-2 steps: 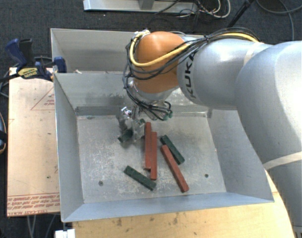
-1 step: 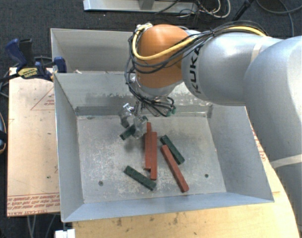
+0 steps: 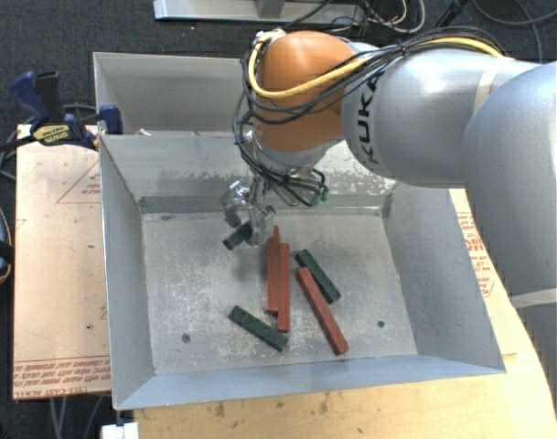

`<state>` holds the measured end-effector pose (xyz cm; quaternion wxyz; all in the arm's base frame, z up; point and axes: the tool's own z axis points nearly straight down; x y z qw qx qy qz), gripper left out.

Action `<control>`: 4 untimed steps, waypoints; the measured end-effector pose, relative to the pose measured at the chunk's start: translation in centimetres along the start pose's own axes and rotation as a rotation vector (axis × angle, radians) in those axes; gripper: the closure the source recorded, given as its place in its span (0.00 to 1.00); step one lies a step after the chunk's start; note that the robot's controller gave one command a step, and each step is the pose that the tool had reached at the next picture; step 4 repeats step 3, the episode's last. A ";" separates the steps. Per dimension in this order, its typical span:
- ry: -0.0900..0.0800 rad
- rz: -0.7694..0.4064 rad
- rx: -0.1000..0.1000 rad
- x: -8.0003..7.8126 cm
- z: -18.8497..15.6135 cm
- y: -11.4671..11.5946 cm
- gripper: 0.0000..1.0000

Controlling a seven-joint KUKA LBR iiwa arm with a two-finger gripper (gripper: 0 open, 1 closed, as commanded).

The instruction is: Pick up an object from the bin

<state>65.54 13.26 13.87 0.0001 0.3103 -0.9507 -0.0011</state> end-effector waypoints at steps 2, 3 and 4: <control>-0.006 0.000 0.003 -0.1 -4.3 -0.1 1.00; -0.008 0.002 0.004 -0.2 -5.1 -0.1 1.00; -0.008 0.002 0.004 -0.2 -5.1 -0.1 1.00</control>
Offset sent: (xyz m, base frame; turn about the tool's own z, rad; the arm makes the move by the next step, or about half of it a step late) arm 0.0001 0.0000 0.0092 0.0000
